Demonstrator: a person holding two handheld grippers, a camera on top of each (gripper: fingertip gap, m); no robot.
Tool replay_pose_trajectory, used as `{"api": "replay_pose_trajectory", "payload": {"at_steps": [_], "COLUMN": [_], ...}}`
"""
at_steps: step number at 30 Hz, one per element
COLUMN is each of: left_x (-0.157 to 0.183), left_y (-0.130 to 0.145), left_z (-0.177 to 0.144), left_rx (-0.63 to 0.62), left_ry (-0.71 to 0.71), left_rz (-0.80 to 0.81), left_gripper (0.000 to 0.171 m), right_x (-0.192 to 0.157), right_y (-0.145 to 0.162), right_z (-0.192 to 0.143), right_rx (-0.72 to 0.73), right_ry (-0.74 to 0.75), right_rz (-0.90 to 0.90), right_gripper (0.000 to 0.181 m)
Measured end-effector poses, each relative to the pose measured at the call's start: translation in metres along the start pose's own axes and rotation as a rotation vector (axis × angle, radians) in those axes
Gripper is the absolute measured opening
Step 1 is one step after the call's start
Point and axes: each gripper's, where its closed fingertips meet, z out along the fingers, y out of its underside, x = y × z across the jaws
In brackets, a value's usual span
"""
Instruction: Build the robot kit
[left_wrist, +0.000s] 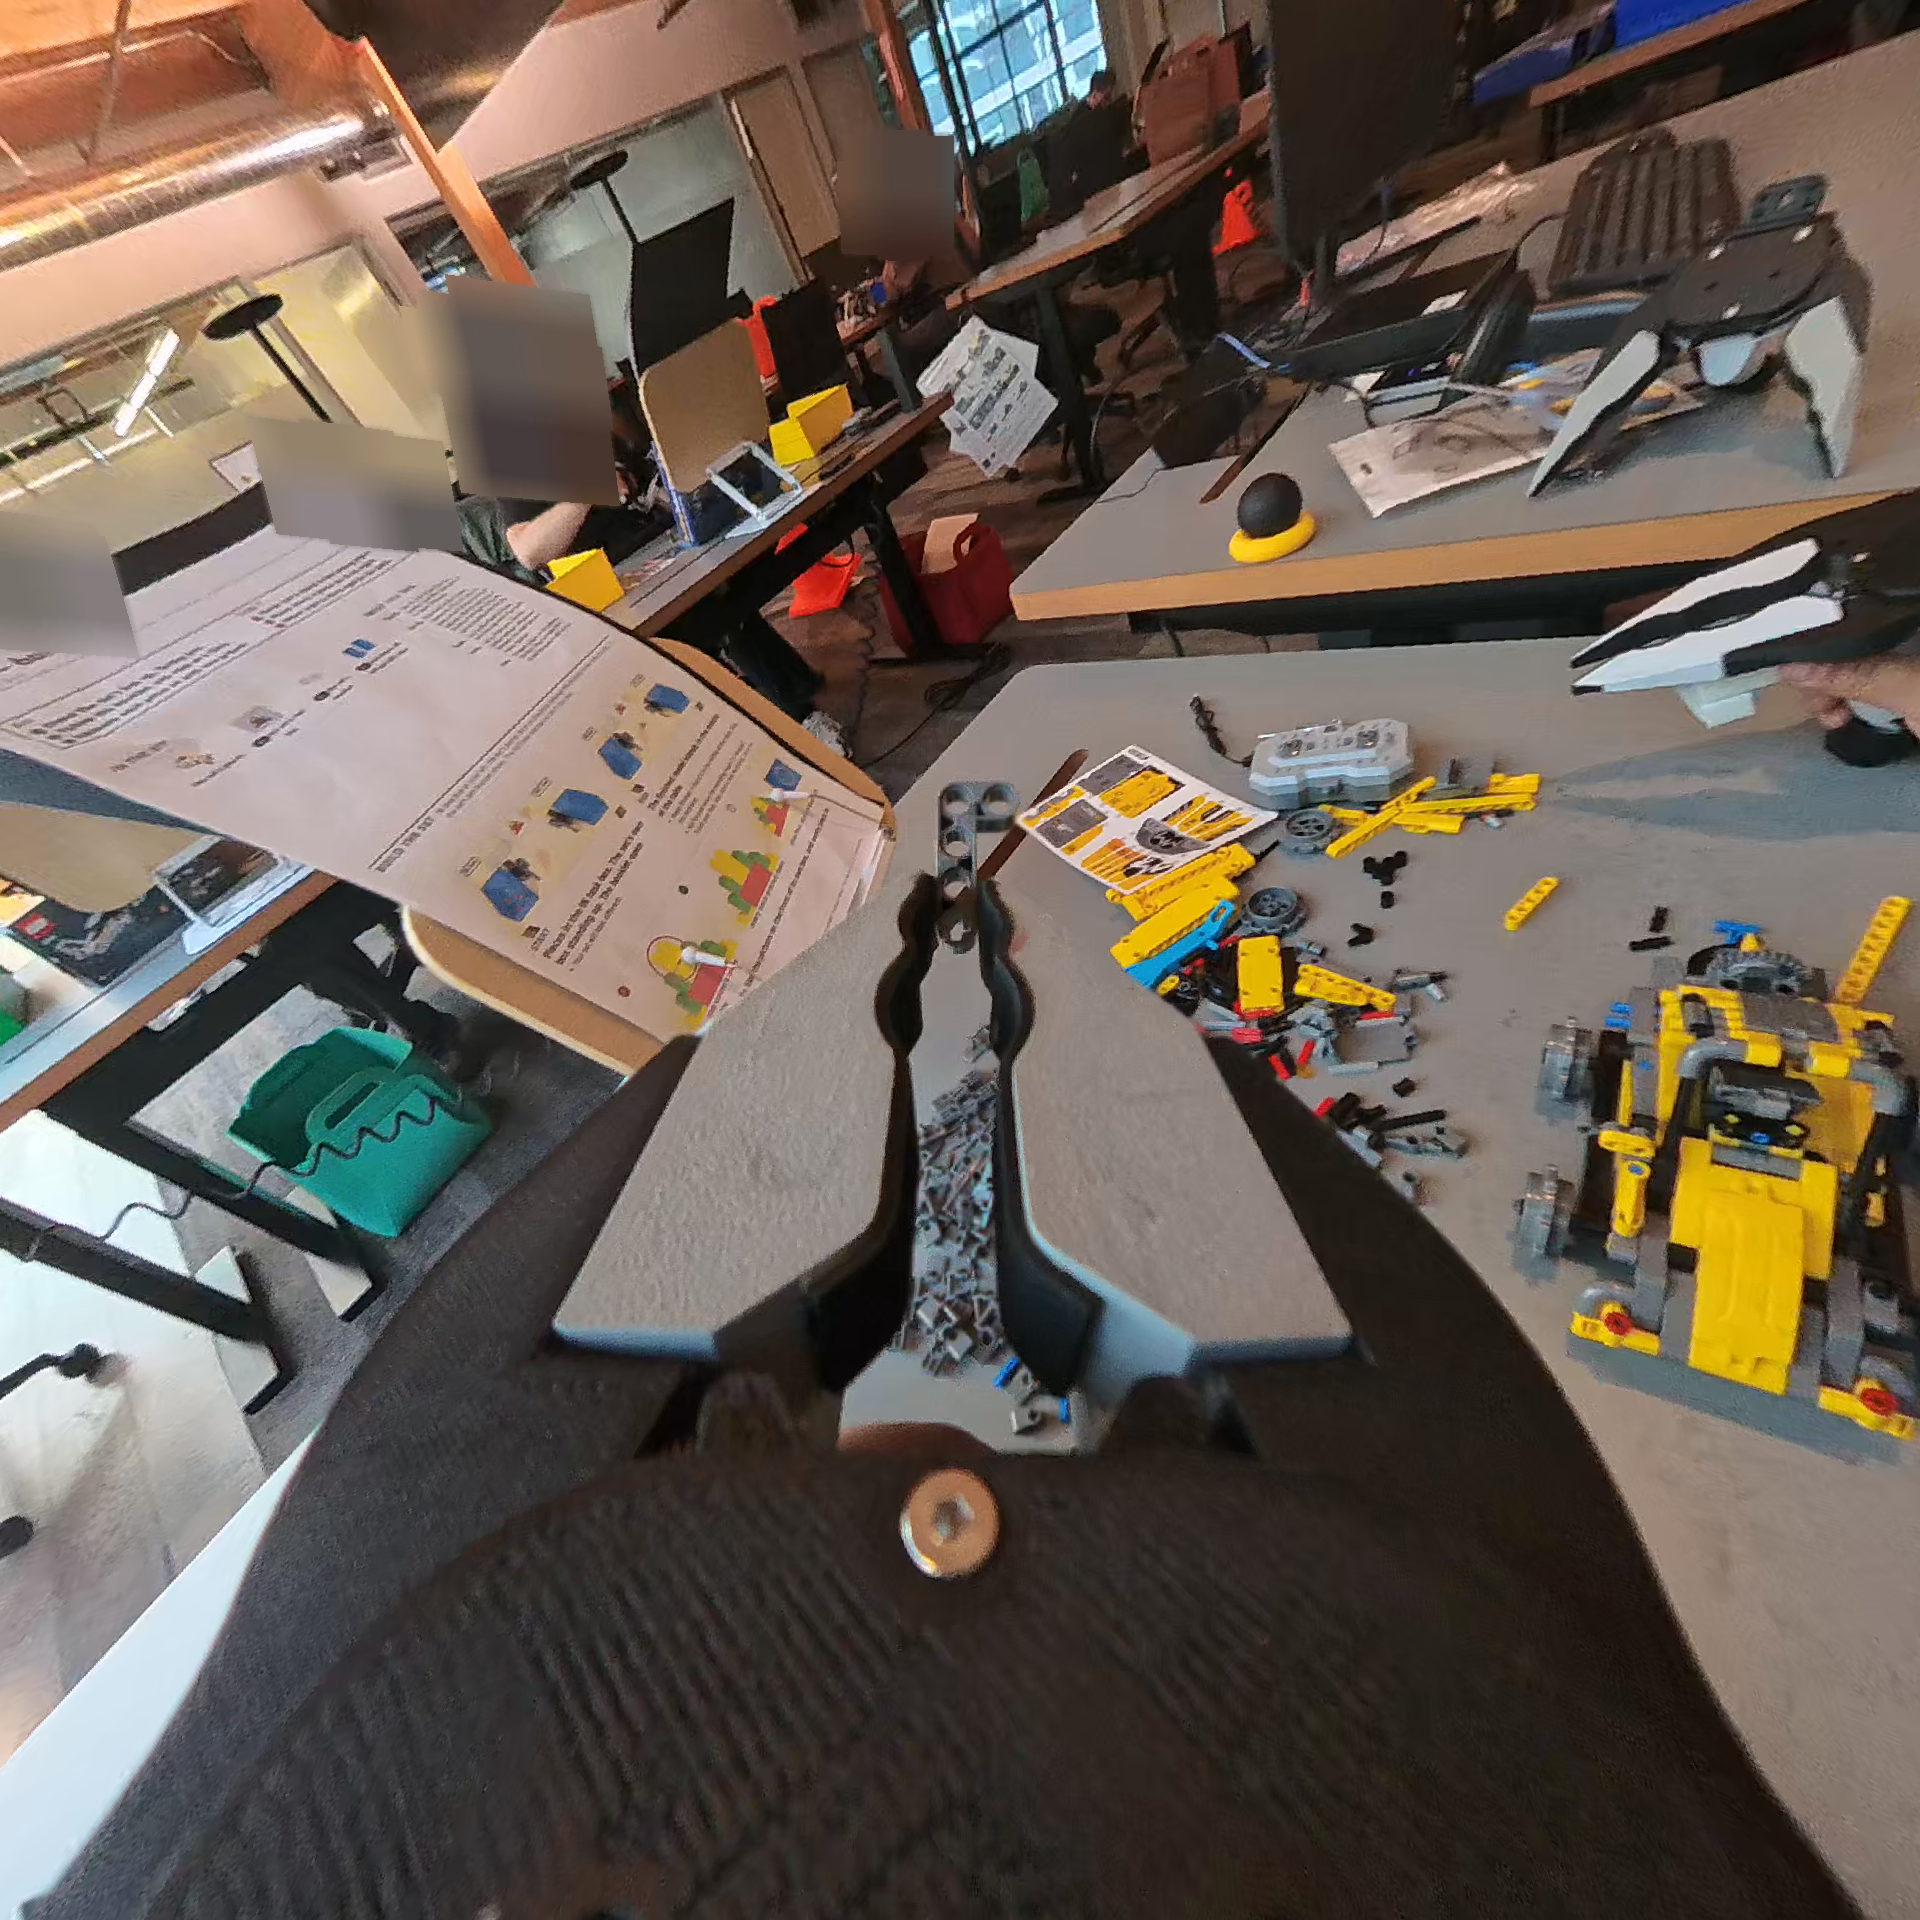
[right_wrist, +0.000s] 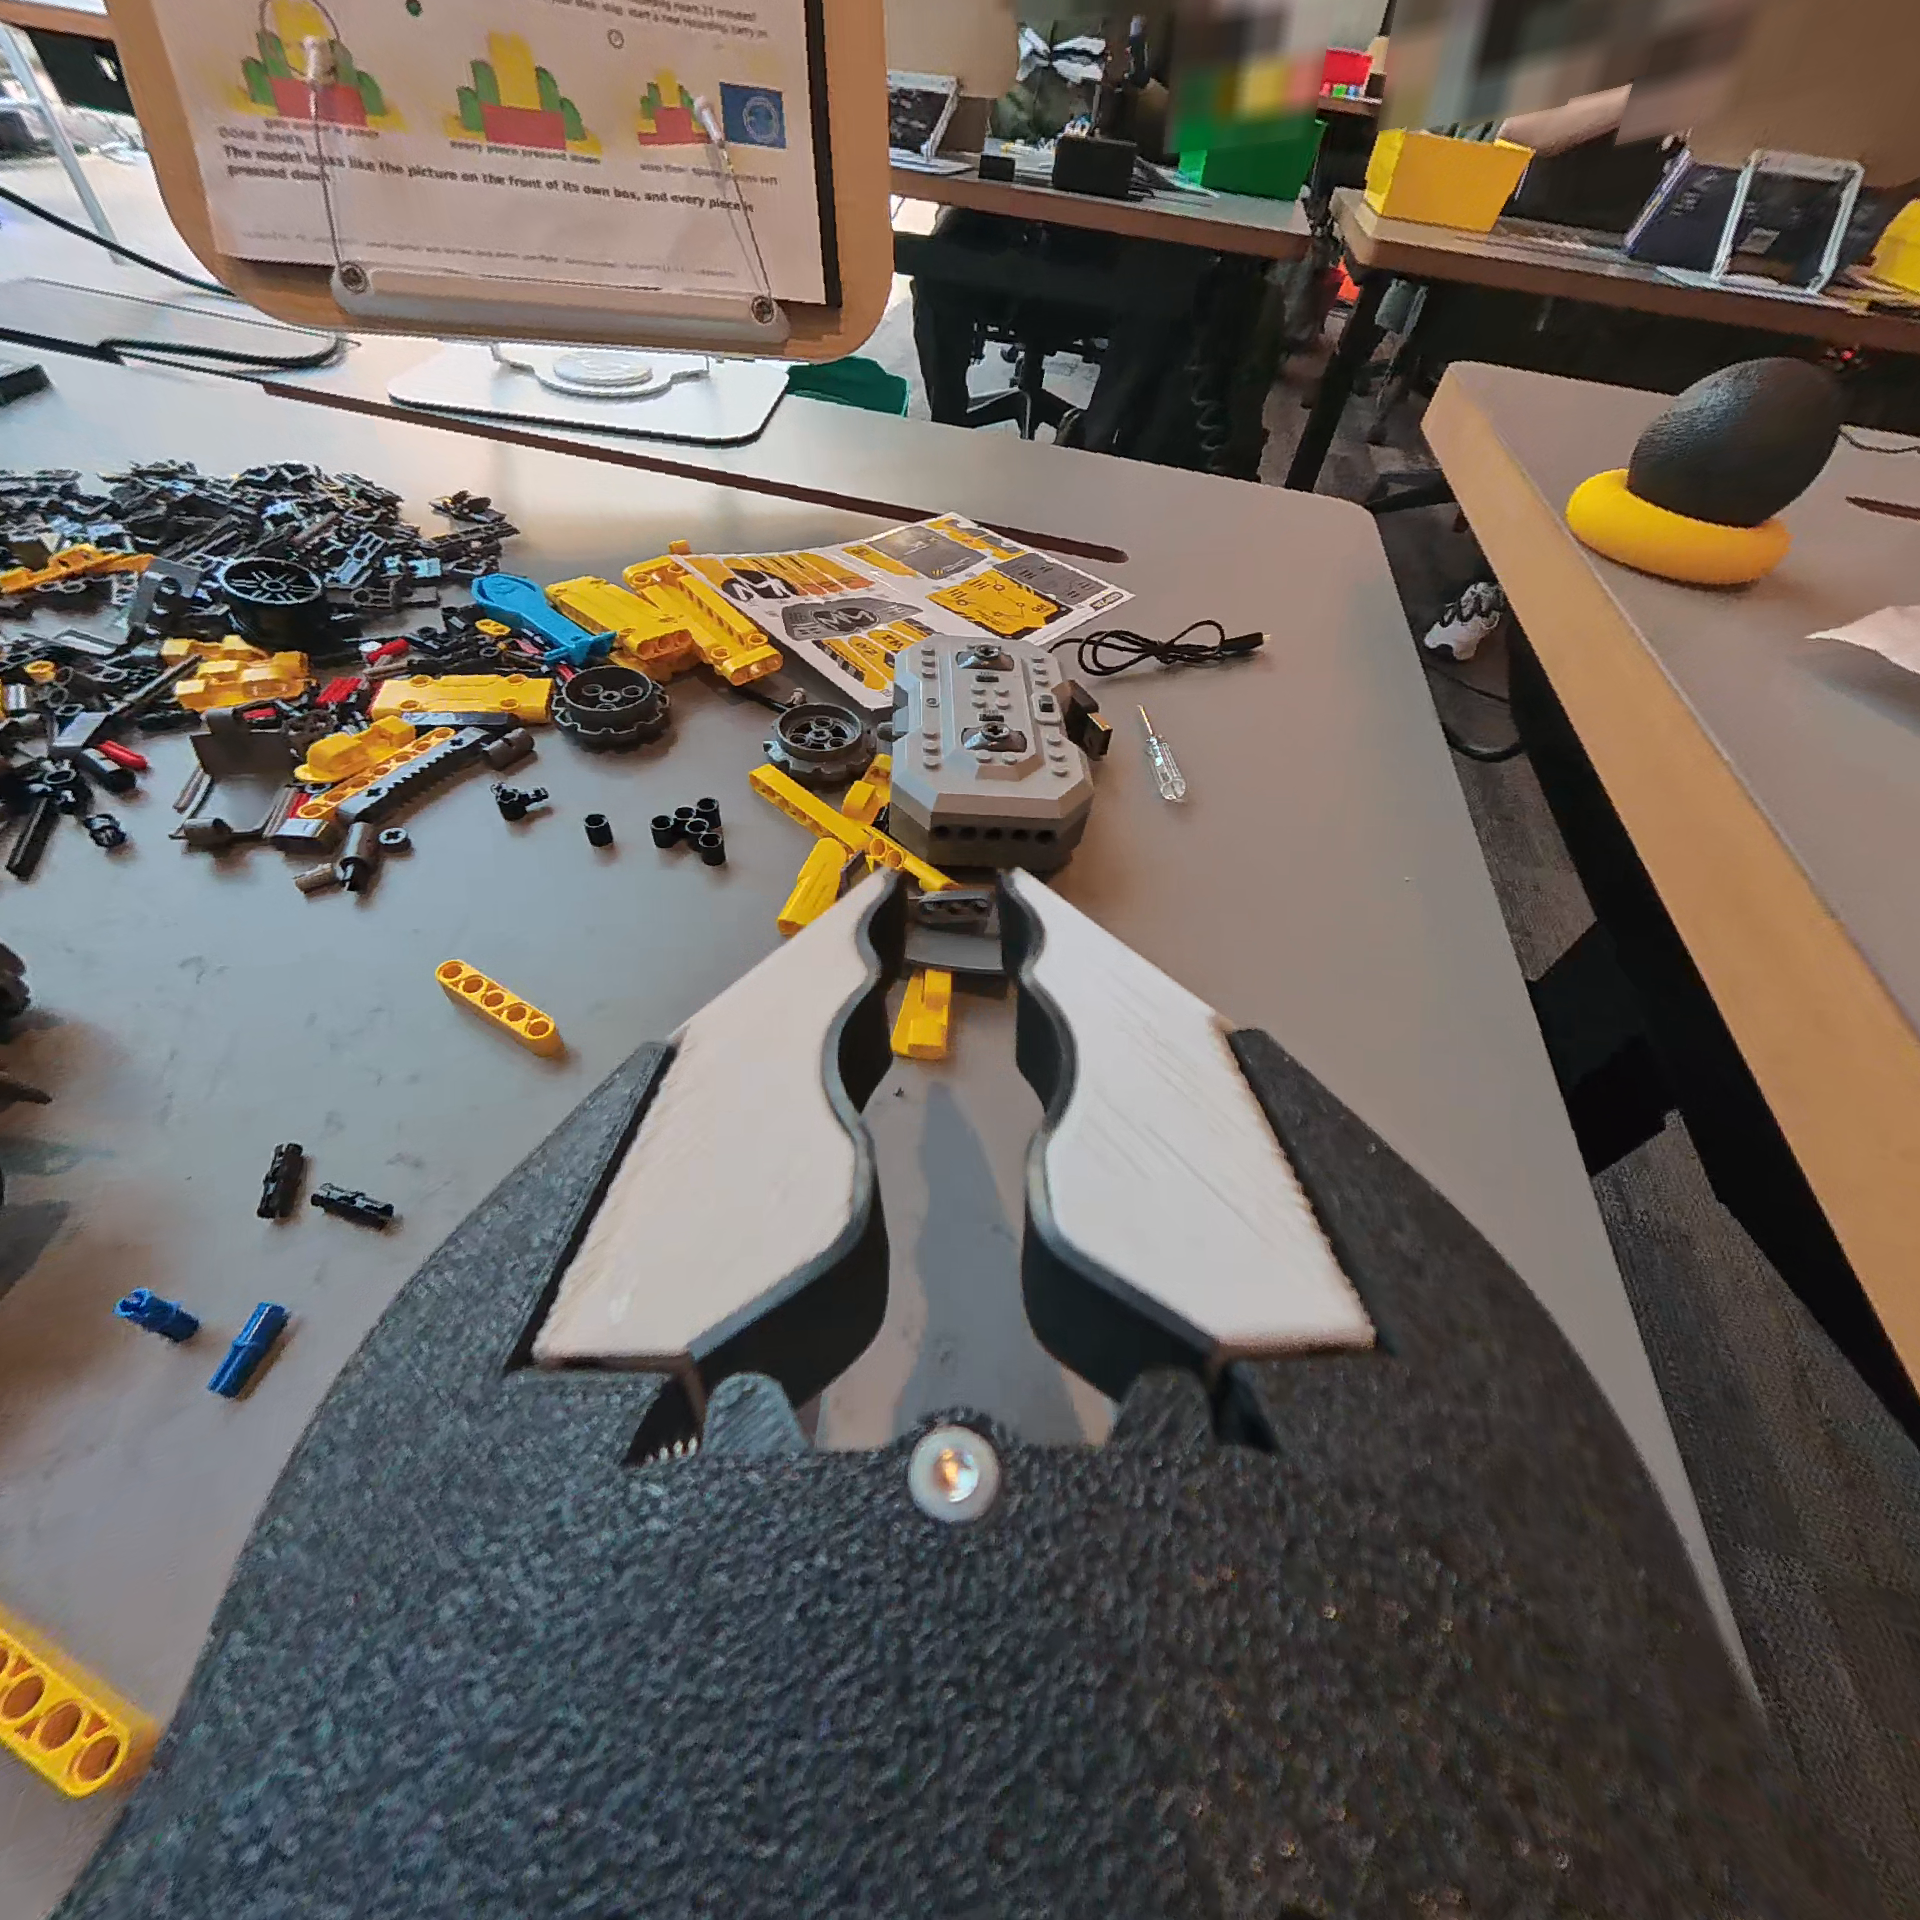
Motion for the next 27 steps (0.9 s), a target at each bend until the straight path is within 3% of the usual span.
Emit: {"api": "replay_pose_trajectory", "payload": {"at_steps": [6, 20, 27], "left_x": [0.006, 0.058, 0.103], "left_y": [0.005, 0.018, 0.026], "left_z": [0.012, 0.037, 0.037], "left_rx": [0.022, 0.055, 0.09], "left_ry": [0.005, 0.139, 0.3], "left_rz": [0.111, 0.372, 0.51], "left_gripper": [0.005, 0.005, 0.005], "right_x": [-0.001, -0.003, -0.019], "right_y": [0.003, -0.001, -0.012], "right_z": [0.003, 0.0, -0.005], "right_rx": [-0.026, 0.003, 0.062], "right_ry": [0.012, 0.006, -0.026], "right_rz": [-0.023, -0.034, -0.116], "right_gripper": [0.017, 0.017, 0.016]}}
